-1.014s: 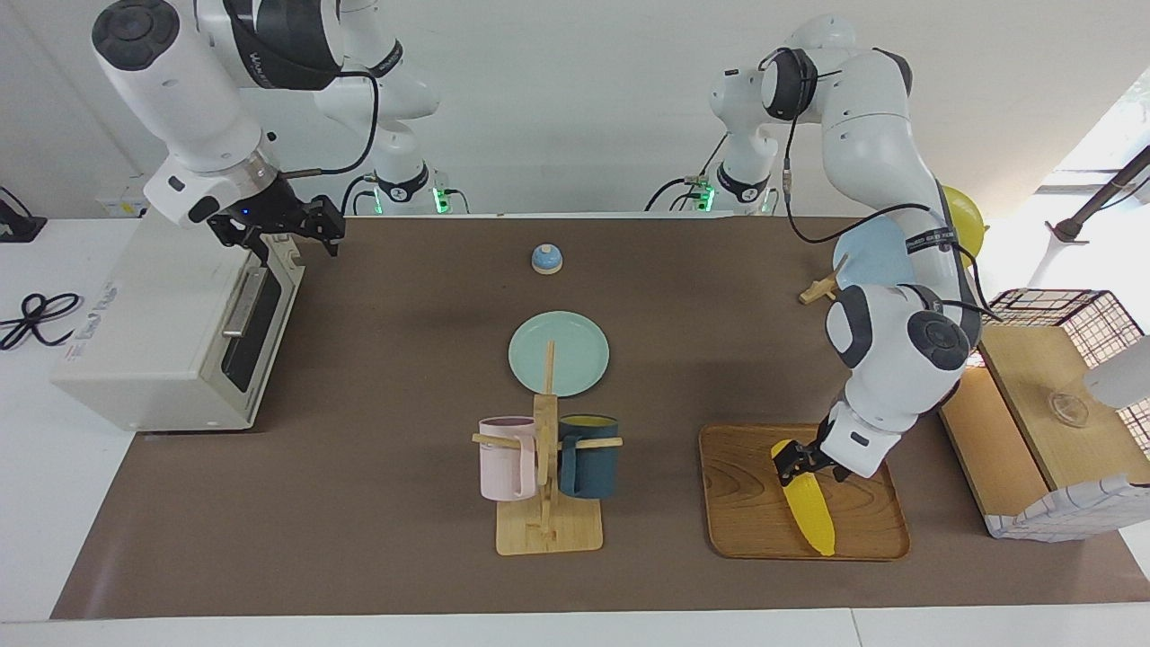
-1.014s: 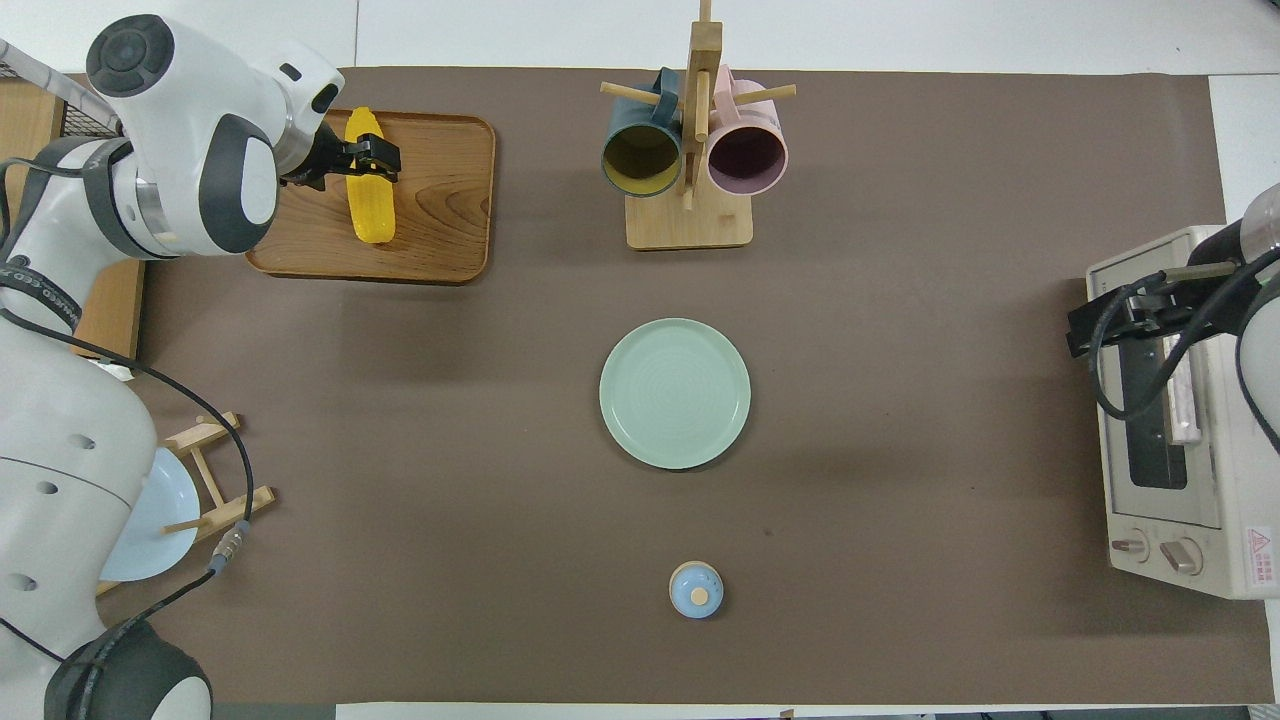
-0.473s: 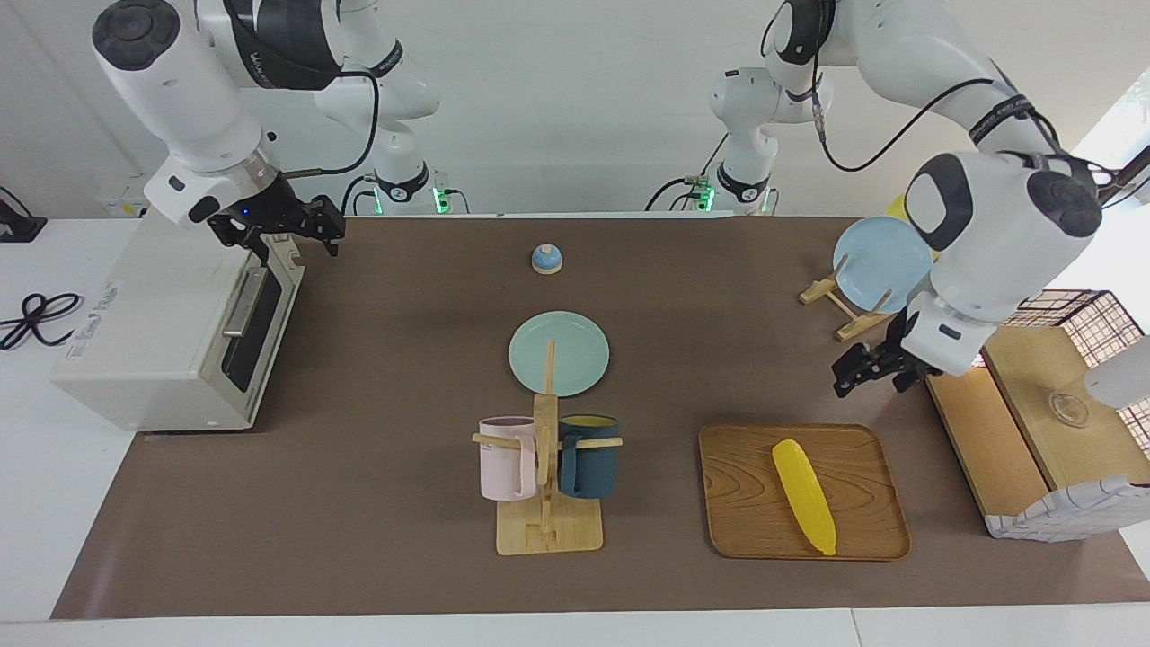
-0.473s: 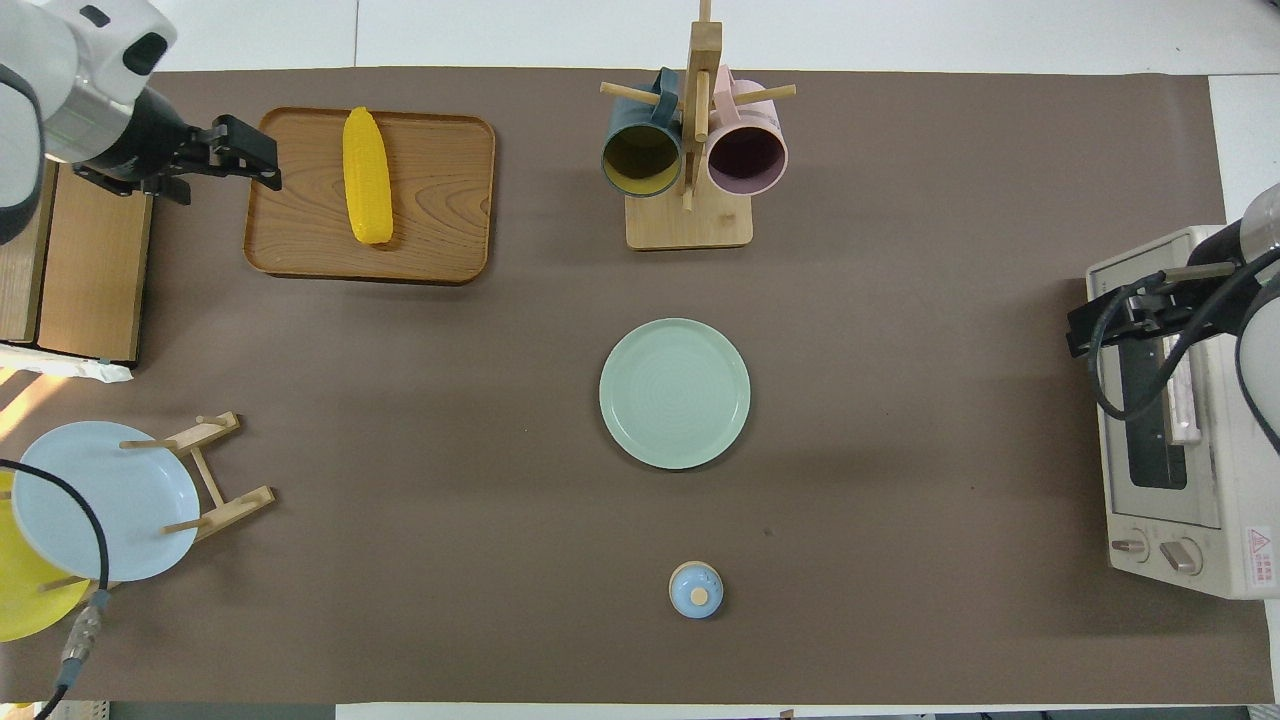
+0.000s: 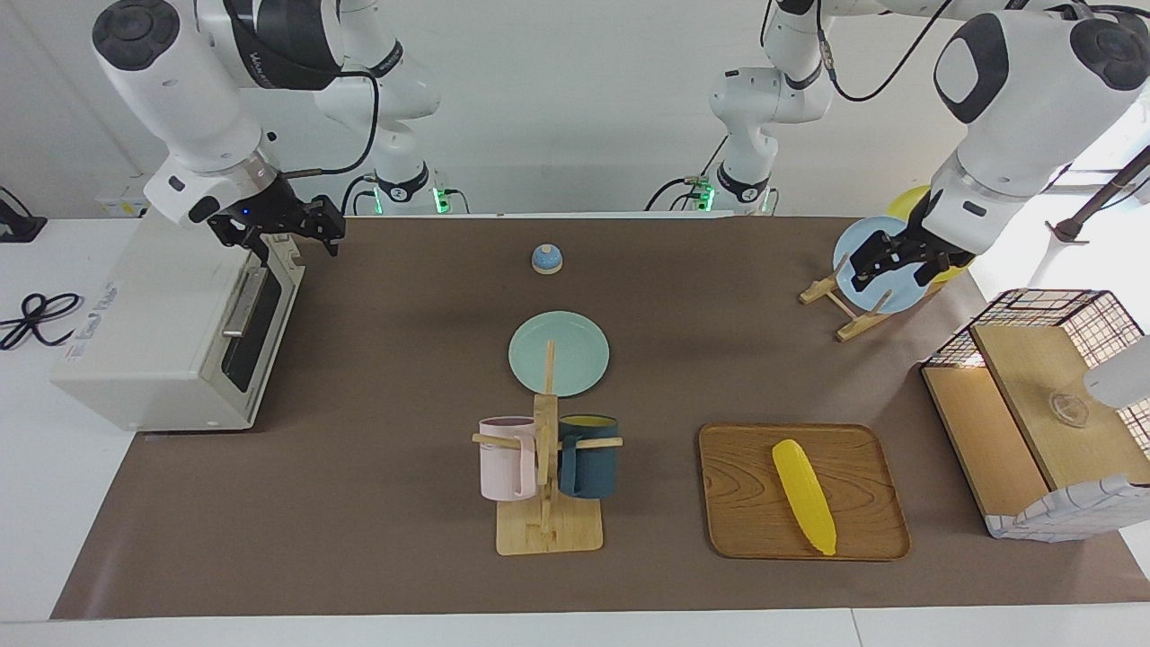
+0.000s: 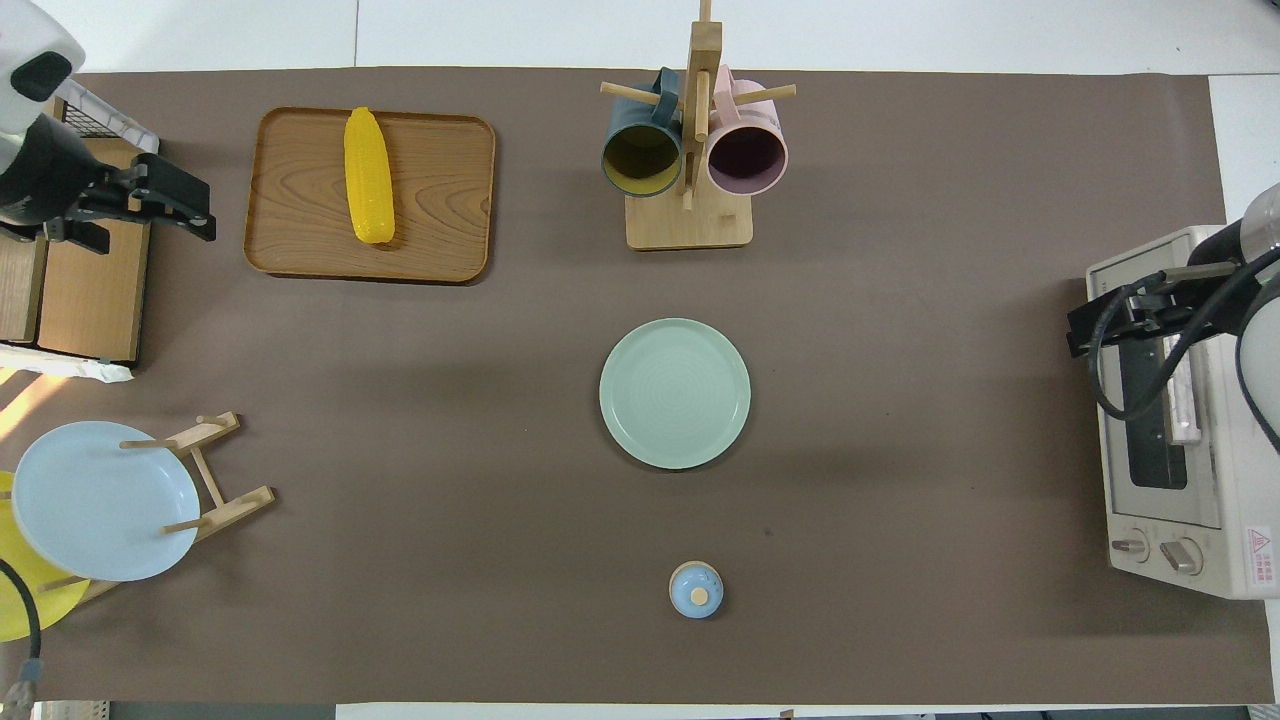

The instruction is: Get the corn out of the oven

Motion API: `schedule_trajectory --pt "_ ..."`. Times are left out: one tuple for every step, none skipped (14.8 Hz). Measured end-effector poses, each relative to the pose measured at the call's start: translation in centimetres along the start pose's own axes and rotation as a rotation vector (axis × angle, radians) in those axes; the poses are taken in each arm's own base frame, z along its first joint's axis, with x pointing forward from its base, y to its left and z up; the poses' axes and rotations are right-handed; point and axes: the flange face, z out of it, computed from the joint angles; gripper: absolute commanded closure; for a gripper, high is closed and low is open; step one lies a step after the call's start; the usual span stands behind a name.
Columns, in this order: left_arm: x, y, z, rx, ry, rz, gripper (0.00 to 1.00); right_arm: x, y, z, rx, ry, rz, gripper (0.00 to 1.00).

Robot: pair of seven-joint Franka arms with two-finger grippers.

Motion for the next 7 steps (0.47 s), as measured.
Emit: schedule_trajectory --pt "-1.3 -0.1 0.1 0.0 -0.01 0.001 0.0 0.0 0.0 0.0 0.0 0.0 0.0 0.0" --pt "-2.4 -0.2 0.3 0.0 -0.02 0.002 0.0 0.0 0.0 0.0 0.0 0.0 0.0 0.0" --pt "-3.4 -0.2 0.5 0.001 -0.027 0.004 0.0 0.0 0.0 0.0 0.0 0.0 0.0 0.0" --pt "-4.0 -0.2 0.7 0.001 -0.031 0.005 0.0 0.0 0.0 0.0 0.0 0.0 0.0 0.0" --pt "-4.3 -0.2 0.7 0.001 -0.03 0.005 0.0 0.0 0.0 0.0 0.0 0.0 0.0 0.0" --pt "-4.3 -0.3 0.8 0.0 -0.023 0.005 0.0 0.0 0.0 0.0 0.0 0.0 0.0 0.0" --pt "-4.2 -0.3 0.8 -0.001 -0.016 0.005 0.0 0.0 0.0 0.0 0.0 0.0 0.0 0.0"
